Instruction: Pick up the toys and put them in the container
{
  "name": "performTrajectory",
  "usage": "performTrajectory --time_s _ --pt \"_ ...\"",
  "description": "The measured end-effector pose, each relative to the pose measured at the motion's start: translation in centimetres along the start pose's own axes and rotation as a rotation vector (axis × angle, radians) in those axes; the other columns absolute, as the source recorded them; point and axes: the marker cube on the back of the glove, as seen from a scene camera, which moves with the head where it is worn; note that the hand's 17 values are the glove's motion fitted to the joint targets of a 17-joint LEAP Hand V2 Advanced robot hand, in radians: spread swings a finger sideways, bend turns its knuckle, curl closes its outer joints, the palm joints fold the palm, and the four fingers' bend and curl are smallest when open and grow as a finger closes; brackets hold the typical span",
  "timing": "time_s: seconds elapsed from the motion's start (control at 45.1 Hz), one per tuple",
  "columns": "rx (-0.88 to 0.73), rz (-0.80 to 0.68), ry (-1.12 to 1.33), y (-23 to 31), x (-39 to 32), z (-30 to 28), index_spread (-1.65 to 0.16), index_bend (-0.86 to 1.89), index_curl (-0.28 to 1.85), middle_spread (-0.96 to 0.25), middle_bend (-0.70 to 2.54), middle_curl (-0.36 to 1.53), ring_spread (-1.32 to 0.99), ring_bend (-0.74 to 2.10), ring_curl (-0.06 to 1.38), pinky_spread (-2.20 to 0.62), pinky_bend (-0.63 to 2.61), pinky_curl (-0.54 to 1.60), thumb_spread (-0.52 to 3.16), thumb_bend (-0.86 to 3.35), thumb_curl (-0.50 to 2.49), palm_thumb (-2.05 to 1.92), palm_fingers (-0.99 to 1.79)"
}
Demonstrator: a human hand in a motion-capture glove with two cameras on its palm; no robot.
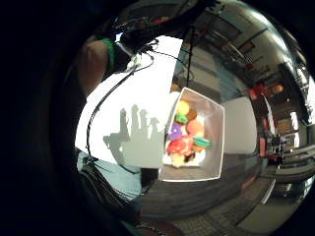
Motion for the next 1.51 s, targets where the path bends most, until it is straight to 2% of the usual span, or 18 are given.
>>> performTrajectory --time_s 0.155,0.288,0.355,0.466,0.621,0.688,0.821,0.888,1.021,1.087,1.176,1.221,1.287,1.331,1.376,1.398,1.465,1.509 --pt "0.096 0.133 -0.025 -1.9 -1.3 0.5 -0.24 0.13 0.06 -0.11 0.18 0.06 -0.18 0.48 0.13 -0.05 0.63 0.21 0.81 -0.03 0.03 -0.04 0.41" --pt "-0.029 -0.016 -0.044 -2.6 -1.6 0.4 -0.29 0.15 0.09 -0.13 0.20 0.10 -0.23 0.55 0.16 -0.07 0.67 0.24 1.02 -0.03 0.05 -0.04 0.39" --pt "-0.053 -0.023 -0.067 -4.0 -1.9 0.6 -0.31 0.15 0.09 -0.14 0.20 0.12 -0.24 0.58 0.18 -0.08 0.68 0.25 1.09 -0.03 0.07 -0.05 0.38" --pt "-0.004 -0.041 -0.095 -8.8 -2.5 2.0 -0.33 0.16 0.11 -0.16 0.22 0.15 -0.27 0.62 0.19 -0.09 0.70 0.26 1.18 -0.03 0.09 -0.04 0.41" --pt "0.040 -0.049 -0.075 -17.3 -3.5 7.0 -0.34 0.16 0.13 -0.18 0.25 0.19 -0.30 0.67 0.21 -0.11 0.71 0.28 1.30 0.00 0.12 0.00 0.44" --pt "0.014 -0.008 -0.053 -20.1 -3.7 9.9 -0.34 0.15 0.14 -0.18 0.26 0.20 -0.30 0.68 0.22 -0.12 0.72 0.29 1.34 0.01 0.14 0.03 0.42" --pt "-0.142 0.169 -0.032 -22.1 -4.8 15.7 -0.33 0.11 0.14 -0.16 0.21 0.22 -0.30 0.68 0.23 -0.15 0.84 0.33 1.32 0.00 0.17 0.05 0.25" --pt "-0.127 0.214 -0.018 -22.9 -5.2 17.3 -0.32 0.08 0.13 -0.15 0.21 0.23 -0.29 0.68 0.23 -0.18 0.93 0.35 1.30 -0.01 0.18 0.05 0.23" --pt "0.063 0.243 0.044 -23.6 -5.8 18.2 -0.31 0.14 0.13 -0.15 0.29 0.26 -0.31 0.84 0.25 -0.23 0.91 0.33 1.32 0.04 0.23 0.14 0.49" --pt "0.119 0.243 0.063 -23.7 -6.0 18.2 -0.32 0.14 0.13 -0.20 0.39 0.29 -0.34 0.94 0.28 -0.27 0.89 0.32 1.41 0.14 0.28 0.31 0.74" --pt "0.222 0.331 0.034 -24.0 -6.3 16.8 -0.32 0.05 0.08 -0.26 0.41 0.31 -0.36 1.10 0.33 -0.38 1.01 0.35 1.49 0.20 0.30 0.40 1.00" --pt "0.251 0.301 0.004 -23.5 -6.5 15.1 -0.32 0.05 0.06 -0.27 0.43 0.33 -0.36 1.16 0.37 -0.39 1.05 0.37 1.55 0.23 0.31 0.43 1.06" --pt "0.198 0.177 -0.087 -21.0 -8.0 10.8 -0.32 0.07 0.04 -0.29 0.48 0.35 -0.36 1.21 0.40 -0.41 1.08 0.40 1.61 0.28 0.32 0.48 1.09" --pt "0.125 0.232 -0.187 -18.3 -10.8 7.2 -0.32 0.08 0.03 -0.30 0.51 0.37 -0.35 1.23 0.42 -0.41 1.09 0.41 1.63 0.31 0.32 0.50 1.09" --pt "0.132 0.288 -0.271 -16.3 -14.0 4.0 -0.32 0.09 0.02 -0.30 0.53 0.39 -0.35 1.25 0.44 -0.42 1.09 0.42 1.64 0.33 0.33 0.52 1.08" --pt "0.190 0.255 -0.297 -15.9 -15.4 2.7 -0.32 0.10 0.02 -0.30 0.53 0.39 -0.35 1.26 0.44 -0.42 1.10 0.43 1.64 0.34 0.33 0.53 1.07" --pt "0.395 -0.012 -0.347 -15.8 -20.3 -1.0 -0.32 0.11 0.00 -0.31 0.55 0.41 -0.34 1.26 0.45 -0.42 1.10 0.43 1.63 0.37 0.34 0.54 1.06" --pt "0.423 -0.166 -0.391 -15.3 -24.3 -3.2 -0.32 0.12 -0.01 -0.32 0.55 0.42 -0.34 1.27 0.46 -0.42 1.10 0.44 1.62 0.38 0.34 0.55 1.06"
